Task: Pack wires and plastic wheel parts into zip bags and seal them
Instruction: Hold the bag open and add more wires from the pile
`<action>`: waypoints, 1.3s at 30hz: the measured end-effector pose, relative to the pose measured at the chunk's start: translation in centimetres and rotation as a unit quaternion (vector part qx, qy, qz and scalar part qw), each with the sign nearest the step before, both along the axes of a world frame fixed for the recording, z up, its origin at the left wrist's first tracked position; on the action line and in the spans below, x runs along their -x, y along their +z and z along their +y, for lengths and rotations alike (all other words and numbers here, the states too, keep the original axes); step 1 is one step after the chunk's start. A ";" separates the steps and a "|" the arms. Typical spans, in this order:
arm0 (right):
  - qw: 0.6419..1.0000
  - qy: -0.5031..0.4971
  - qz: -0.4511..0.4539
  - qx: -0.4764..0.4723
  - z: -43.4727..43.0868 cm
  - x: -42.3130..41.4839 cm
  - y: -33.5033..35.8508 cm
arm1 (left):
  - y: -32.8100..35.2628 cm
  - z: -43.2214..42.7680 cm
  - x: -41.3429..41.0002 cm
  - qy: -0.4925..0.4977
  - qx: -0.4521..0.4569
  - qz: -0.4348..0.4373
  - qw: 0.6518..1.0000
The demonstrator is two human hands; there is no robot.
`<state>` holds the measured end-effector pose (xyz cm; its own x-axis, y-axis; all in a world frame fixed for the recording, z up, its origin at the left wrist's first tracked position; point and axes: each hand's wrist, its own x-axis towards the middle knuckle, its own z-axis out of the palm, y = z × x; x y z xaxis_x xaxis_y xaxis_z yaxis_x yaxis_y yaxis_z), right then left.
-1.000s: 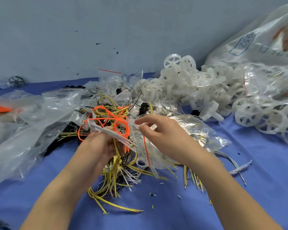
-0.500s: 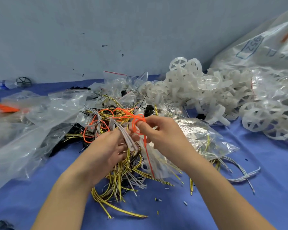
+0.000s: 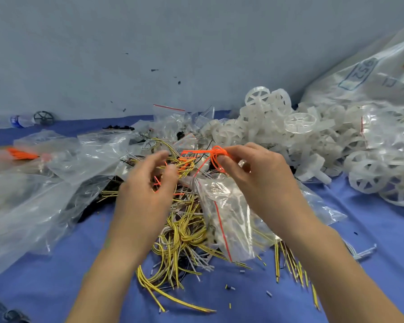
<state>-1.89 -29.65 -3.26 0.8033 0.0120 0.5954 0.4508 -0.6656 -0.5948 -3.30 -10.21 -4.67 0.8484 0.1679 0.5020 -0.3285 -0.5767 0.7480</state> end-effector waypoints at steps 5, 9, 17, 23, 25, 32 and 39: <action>0.998 0.017 -0.046 0.046 0.5 0.4 0.0 | -2.0 -3.0 -0.2 -0.037 -0.106 0.088 0.990; 0.998 0.011 -0.053 0.042 0.4 0.5 -0.2 | -2.6 -2.5 -0.4 -0.023 -0.111 0.082 0.990; 0.990 -0.025 -0.093 -0.099 -1.5 0.5 1.5 | -2.7 0.5 -0.5 0.065 -0.166 0.118 0.977; 0.999 0.024 -0.006 -0.044 -1.5 0.4 1.3 | -0.4 4.8 -0.3 0.110 -0.175 0.162 0.965; 1.000 0.027 0.016 0.001 -1.2 0.2 1.0 | 1.1 3.0 0.8 0.083 -0.141 0.033 0.986; 0.996 0.087 0.026 -0.008 0.3 0.3 0.4 | 0.7 -3.2 1.7 -0.061 -0.198 -0.031 0.978; 0.903 0.227 0.209 -0.300 0.5 0.5 -0.1 | -0.8 -3.7 1.0 -0.221 0.059 0.079 0.970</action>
<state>-2.44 -29.13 -3.36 0.9529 0.1719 0.2501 0.2486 0.0304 -0.9681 -4.30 -13.88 -5.48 0.9152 -0.1812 0.3600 -0.4006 -0.3124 0.8613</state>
